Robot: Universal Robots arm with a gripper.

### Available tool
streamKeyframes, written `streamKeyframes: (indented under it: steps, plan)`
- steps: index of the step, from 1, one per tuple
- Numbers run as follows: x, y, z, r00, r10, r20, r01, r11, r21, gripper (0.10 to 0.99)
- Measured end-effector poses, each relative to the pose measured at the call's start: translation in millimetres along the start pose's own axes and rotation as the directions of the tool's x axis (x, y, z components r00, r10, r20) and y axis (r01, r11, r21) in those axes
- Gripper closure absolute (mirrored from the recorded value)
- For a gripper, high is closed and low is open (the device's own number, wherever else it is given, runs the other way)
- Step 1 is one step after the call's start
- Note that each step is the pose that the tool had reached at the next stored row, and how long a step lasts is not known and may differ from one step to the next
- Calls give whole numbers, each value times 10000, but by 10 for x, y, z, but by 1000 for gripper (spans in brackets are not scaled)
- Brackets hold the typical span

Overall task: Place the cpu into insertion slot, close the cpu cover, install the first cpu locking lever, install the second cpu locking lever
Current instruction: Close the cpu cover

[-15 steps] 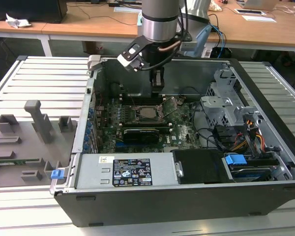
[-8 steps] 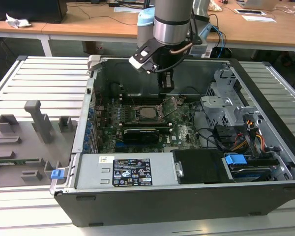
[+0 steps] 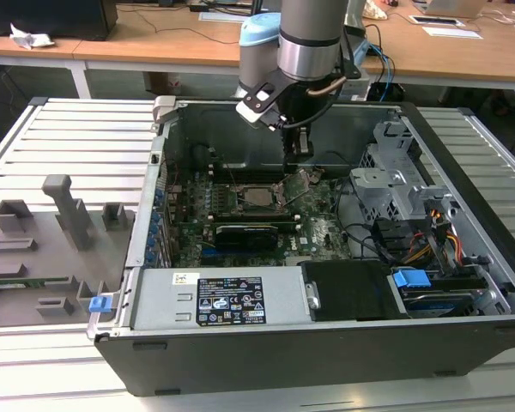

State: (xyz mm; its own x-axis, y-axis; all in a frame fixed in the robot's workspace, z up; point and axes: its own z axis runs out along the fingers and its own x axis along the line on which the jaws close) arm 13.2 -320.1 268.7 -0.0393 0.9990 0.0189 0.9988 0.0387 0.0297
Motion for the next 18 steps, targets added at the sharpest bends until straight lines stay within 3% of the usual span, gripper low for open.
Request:
streamKeyframes:
  steps: [7,18]
  plan:
    - [4,124,35,10000,-2,5,2,10000,4,980]
    - [6,259,66,9998,-181,0,181,9998,9,980]
